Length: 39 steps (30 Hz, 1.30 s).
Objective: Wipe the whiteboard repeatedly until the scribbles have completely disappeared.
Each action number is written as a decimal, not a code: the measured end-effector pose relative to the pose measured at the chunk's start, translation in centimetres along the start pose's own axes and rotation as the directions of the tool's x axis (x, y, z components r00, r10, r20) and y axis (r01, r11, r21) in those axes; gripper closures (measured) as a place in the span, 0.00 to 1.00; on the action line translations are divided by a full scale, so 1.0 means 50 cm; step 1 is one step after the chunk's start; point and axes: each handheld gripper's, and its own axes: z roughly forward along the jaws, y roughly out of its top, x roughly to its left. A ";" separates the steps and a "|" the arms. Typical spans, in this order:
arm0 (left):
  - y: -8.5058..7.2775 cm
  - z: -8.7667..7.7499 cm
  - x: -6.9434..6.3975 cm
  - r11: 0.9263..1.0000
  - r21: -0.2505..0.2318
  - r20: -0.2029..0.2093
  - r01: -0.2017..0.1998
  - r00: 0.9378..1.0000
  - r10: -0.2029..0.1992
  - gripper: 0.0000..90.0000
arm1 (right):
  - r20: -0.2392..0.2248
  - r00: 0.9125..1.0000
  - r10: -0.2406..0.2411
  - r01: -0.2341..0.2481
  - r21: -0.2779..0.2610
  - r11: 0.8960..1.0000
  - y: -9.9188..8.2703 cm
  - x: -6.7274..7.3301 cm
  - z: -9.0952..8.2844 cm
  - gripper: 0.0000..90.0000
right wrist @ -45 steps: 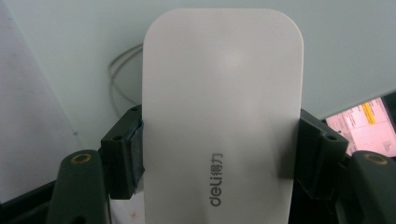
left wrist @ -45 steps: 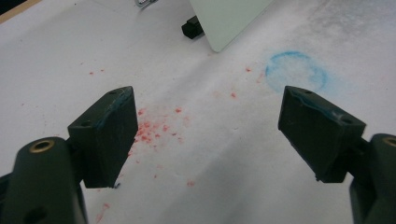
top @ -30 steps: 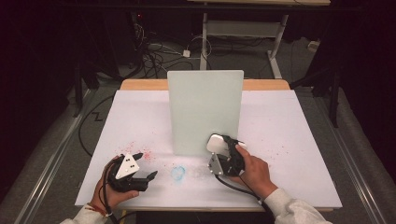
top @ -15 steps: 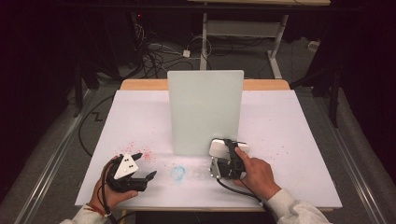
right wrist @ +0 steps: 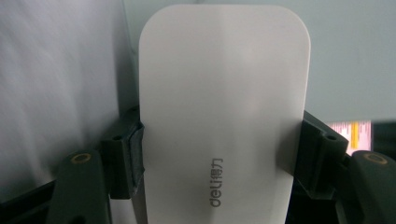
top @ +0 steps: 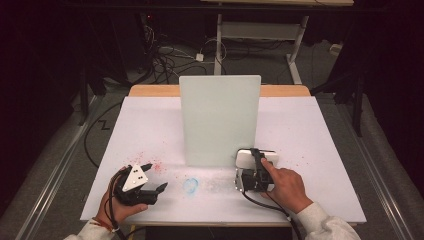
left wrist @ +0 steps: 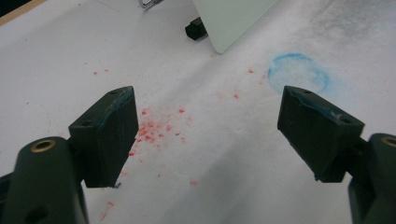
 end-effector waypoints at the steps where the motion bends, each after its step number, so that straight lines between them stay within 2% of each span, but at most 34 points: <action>1: 0.000 0.000 0.000 1.000 0.000 0.000 0.000 1.000 0.000 0.22 | 0.007 1.000 -0.007 0.007 -0.009 1.000 0.006 0.003 0.001 0.34; 7: 0.000 -0.001 -0.001 1.000 -0.004 0.002 -0.001 1.000 0.001 0.22 | 0.019 0.999 -0.033 0.033 -0.055 0.998 0.059 0.019 0.004 0.34; 9: 0.000 -0.002 0.001 1.000 -0.006 0.003 0.002 1.000 -0.002 0.22 | 0.010 1.000 -0.014 0.015 -0.083 0.996 0.076 0.019 0.005 0.34; 11: 0.000 -0.001 0.001 1.000 -0.008 0.005 0.004 1.000 -0.004 0.22 | 0.018 1.000 -0.020 0.021 -0.083 0.996 0.090 0.023 0.006 0.34; 14: 0.001 0.000 0.001 1.000 -0.005 0.007 0.002 1.000 -0.002 0.22 | 0.012 1.000 0.001 0.001 -0.110 0.994 0.107 0.023 0.006 0.34; 16: 0.001 0.000 0.000 1.000 -0.006 0.009 0.002 1.000 -0.002 0.22 | 0.013 1.000 -0.006 0.007 -0.102 0.995 0.114 0.024 0.006 0.34; 20: 0.000 -0.003 0.000 1.000 -0.008 0.005 0.003 1.000 -0.003 0.22 | 0.012 1.000 0.001 0.000 -0.108 0.994 0.091 0.021 0.006 0.34; 26: 0.000 -0.002 0.000 1.000 -0.004 0.002 0.003 1.000 -0.003 0.22 | 0.016 1.000 0.023 -0.022 -0.053 0.998 0.020 0.005 0.003 0.34; 30: 0.001 -0.002 -0.001 1.000 -0.005 0.002 -0.001 1.000 0.001 0.22 | 0.032 0.997 0.069 -0.068 -0.037 0.997 -0.008 -0.018 0.001 0.34; 32: 0.001 -0.001 0.000 1.000 -0.004 0.003 0.002 1.000 -0.002 0.22 | 0.058 0.991 0.124 -0.122 -0.033 0.992 -0.014 -0.036 -0.002 0.34; 34: 0.000 0.000 0.001 1.000 -0.004 0.004 0.004 1.000 -0.004 0.22 | 0.095 0.979 0.179 -0.175 -0.049 0.983 -0.016 -0.056 -0.003 0.34; 36: 0.001 0.000 0.000 1.000 -0.005 0.004 0.003 1.000 -0.003 0.22 | 0.095 0.970 0.224 -0.219 -0.055 0.974 -0.012 -0.074 -0.004 0.34; 38: 0.001 0.000 -0.001 1.000 -0.005 0.006 -0.001 1.000 0.001 0.22 | 0.084 0.956 0.280 -0.274 -0.075 0.959 -0.006 -0.084 -0.003 0.34; 39: 0.001 0.000 -0.001 1.000 -0.004 0.006 -0.002 1.000 0.002 0.22 | 0.080 0.956 0.283 -0.277 -0.080 0.958 -0.001 -0.087 -0.002 0.34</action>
